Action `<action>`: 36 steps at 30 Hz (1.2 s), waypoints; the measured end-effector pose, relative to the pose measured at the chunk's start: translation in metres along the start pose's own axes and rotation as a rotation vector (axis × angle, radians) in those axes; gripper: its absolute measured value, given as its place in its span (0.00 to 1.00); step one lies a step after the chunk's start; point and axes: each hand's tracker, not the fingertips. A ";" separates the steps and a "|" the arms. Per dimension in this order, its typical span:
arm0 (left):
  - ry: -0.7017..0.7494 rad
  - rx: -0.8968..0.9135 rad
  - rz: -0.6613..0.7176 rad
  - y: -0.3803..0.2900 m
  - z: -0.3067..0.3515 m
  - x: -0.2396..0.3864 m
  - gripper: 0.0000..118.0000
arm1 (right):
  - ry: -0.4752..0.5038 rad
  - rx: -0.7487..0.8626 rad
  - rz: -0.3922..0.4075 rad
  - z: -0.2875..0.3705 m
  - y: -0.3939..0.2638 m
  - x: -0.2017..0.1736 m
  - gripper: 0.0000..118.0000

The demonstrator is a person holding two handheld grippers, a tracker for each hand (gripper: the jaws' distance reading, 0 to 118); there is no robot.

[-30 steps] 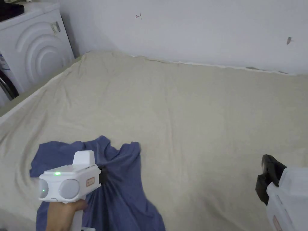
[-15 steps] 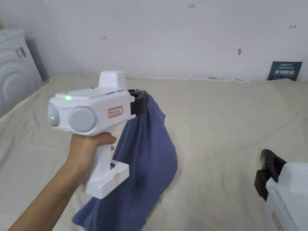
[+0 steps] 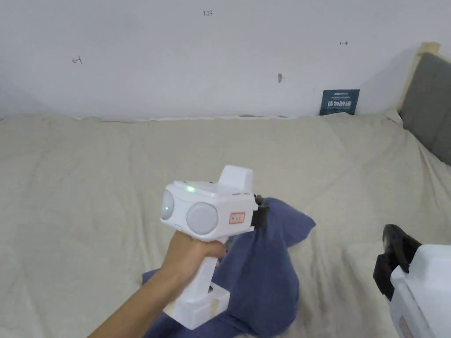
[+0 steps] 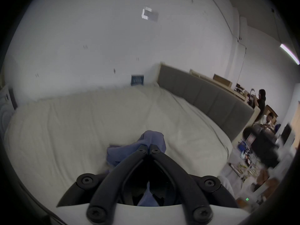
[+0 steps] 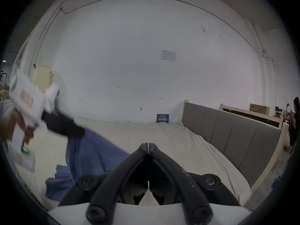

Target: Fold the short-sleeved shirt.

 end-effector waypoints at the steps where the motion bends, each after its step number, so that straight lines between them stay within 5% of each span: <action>1: -0.024 -0.050 0.008 -0.017 -0.014 -0.002 0.00 | -0.004 -0.007 -0.003 -0.001 -0.003 0.003 0.01; 11: 0.127 -0.461 0.032 -0.143 -0.124 -0.010 0.03 | -0.009 -0.072 -0.023 -0.005 -0.022 0.002 0.01; 14: 0.126 -0.375 0.029 -0.148 -0.116 -0.008 0.06 | -0.003 -0.077 -0.017 -0.005 -0.021 0.000 0.01; 16: 0.115 -0.359 0.050 -0.141 -0.107 -0.008 0.31 | 0.001 -0.072 -0.010 -0.005 -0.019 -0.001 0.01; 18: 0.093 -0.296 0.084 -0.131 -0.087 -0.004 0.84 | 0.005 -0.065 -0.009 -0.005 -0.015 -0.002 0.01; 19: 0.101 -0.236 0.096 -0.126 -0.074 -0.002 0.97 | 0.006 -0.059 -0.009 -0.005 -0.012 -0.003 0.01; 20: 0.113 -0.174 0.101 -0.120 -0.061 0.000 1.00 | 0.005 -0.051 -0.009 -0.004 -0.010 -0.004 0.01; 28: 0.330 0.380 0.020 -0.073 0.078 0.003 0.95 | 0.016 0.044 -0.013 0.006 0.024 -0.016 0.01; 36: 0.624 0.596 0.003 -0.063 0.159 -0.039 0.88 | 0.034 0.114 -0.012 0.008 0.046 -0.030 0.01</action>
